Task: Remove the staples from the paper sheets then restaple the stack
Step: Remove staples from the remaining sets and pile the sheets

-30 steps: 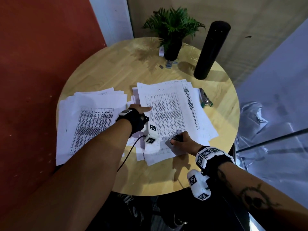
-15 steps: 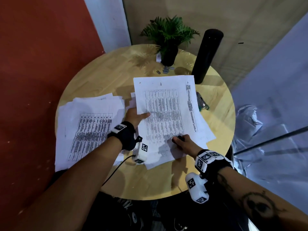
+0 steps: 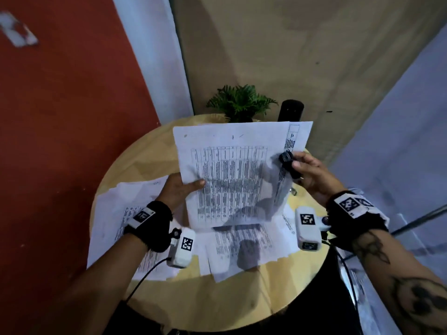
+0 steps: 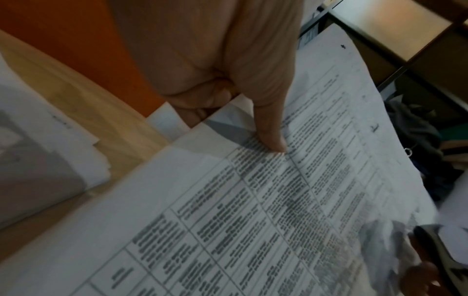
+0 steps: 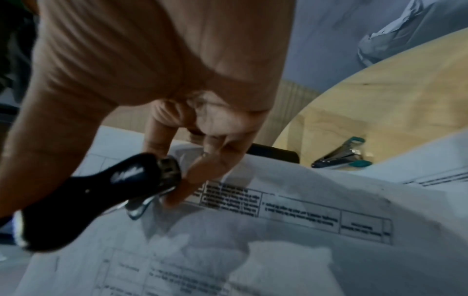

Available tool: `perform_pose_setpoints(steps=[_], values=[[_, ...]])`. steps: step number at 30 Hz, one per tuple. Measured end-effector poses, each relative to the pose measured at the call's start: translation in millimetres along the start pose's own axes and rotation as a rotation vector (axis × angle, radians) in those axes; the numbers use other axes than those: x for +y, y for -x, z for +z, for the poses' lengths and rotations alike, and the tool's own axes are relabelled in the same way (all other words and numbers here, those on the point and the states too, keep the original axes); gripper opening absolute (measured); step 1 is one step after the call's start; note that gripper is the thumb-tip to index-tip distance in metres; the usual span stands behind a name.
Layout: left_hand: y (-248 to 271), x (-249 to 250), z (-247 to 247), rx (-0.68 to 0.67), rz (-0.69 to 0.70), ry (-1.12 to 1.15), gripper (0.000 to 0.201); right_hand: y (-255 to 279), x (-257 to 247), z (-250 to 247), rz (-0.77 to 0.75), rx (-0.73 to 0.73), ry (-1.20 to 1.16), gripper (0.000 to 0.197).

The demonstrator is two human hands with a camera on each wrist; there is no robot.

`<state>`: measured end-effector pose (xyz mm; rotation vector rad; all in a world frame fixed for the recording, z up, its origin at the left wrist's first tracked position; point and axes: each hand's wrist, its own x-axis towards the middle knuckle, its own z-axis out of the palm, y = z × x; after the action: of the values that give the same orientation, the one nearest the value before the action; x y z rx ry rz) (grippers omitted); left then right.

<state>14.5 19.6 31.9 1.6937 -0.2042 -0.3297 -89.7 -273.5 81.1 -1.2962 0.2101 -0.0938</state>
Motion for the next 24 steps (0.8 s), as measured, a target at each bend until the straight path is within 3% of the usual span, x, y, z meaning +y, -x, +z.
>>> perform_pose_setpoints(steps=[2, 6, 9, 12, 13, 15, 17, 19, 24], values=[[3, 9, -8, -0.020, 0.009, -0.004, 0.008, 3, -9, 3, -0.024, -0.063, 0.011, 0.059], [14, 23, -15, -0.080, -0.022, 0.057, 0.034, 11, -21, 12, -0.059, -0.081, -0.004, 0.060], [14, 45, -22, 0.035, 0.032, 0.144, 0.051, 23, -34, 22, -0.086, -0.103, -0.024, 0.060], [6, 85, -32, 0.248, 0.223, 0.171, 0.076, 35, -47, 29, -0.107, -0.139, -0.021, 0.060], [7, 102, -32, 0.264, 0.321, 0.118, 0.080, 38, -51, 31, -0.114, -0.149, -0.024, 0.061], [8, 134, -31, 0.139, 0.480, -0.125, 0.084, 44, -58, 33, -0.128, -0.173, -0.044, 0.061], [13, 160, -25, -0.075, 0.468, -0.450, 0.077, 50, -64, 36, -0.144, -0.189, -0.057, 0.060], [14, 176, -18, -0.181, 0.416, -0.660, 0.064, 55, -68, 36, -0.160, -0.196, -0.056, 0.060], [26, 196, -2, -0.291, 0.417, -0.748, 0.024, 66, -73, 35, -0.205, -0.178, -0.071, 0.062]])
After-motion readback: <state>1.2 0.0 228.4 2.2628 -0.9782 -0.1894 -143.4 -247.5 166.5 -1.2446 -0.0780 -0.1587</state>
